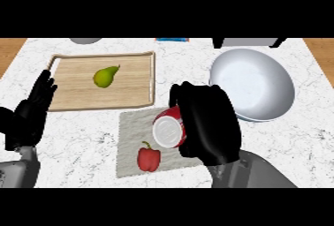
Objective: Pick the can from the placemat and place it in the bowl
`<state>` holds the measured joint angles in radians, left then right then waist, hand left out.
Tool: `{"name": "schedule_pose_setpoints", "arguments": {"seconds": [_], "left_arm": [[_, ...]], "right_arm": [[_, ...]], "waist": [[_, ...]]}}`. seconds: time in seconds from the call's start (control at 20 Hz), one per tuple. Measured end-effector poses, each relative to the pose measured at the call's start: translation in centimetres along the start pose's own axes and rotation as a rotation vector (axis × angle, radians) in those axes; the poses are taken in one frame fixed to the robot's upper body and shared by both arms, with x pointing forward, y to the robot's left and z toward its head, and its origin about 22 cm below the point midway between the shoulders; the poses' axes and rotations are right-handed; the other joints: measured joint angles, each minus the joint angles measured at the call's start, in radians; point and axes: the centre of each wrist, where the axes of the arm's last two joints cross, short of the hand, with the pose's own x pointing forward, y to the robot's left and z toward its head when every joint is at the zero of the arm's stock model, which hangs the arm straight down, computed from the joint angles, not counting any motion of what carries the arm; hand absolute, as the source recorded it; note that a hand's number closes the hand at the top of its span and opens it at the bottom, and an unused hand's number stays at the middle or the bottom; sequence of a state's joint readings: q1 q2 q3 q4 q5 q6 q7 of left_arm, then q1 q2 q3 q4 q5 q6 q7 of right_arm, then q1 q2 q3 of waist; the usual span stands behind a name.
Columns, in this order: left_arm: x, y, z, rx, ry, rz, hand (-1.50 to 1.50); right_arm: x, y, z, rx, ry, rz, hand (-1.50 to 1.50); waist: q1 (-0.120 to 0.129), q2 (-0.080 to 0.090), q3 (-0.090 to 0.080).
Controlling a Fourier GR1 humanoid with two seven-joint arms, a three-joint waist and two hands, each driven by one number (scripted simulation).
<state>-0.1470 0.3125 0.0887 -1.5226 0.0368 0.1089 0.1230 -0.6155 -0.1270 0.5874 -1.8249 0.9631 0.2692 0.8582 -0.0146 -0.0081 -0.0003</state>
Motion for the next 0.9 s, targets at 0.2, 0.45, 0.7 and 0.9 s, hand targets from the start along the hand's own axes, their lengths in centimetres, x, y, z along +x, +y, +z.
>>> {"name": "schedule_pose_setpoints", "arguments": {"seconds": [0.2,0.45,0.7,0.9], "left_arm": [[0.4,0.1,0.1,0.004,-0.007,-0.003,0.0],[0.6,0.0,0.2,-0.008,-0.004,0.001,0.0],[-0.1,-0.8,0.4,-0.006,-0.011,-0.004,0.0],[0.0,-0.2,0.1,-0.011,-0.012,0.0,0.0]], "right_arm": [[-0.9,-4.2,1.0,-0.119,0.033,-0.072,1.5],[-3.4,-7.2,0.5,-0.17,0.091,-0.114,1.5],[-7.2,-7.9,-1.9,-0.178,0.129,-0.188,1.5],[-10.2,-6.6,-3.9,-0.168,0.14,-0.222,1.5]], "waist": [[0.004,0.002,0.0],[0.011,0.005,0.0],[0.017,0.008,0.0],[0.019,0.01,0.0]]}}
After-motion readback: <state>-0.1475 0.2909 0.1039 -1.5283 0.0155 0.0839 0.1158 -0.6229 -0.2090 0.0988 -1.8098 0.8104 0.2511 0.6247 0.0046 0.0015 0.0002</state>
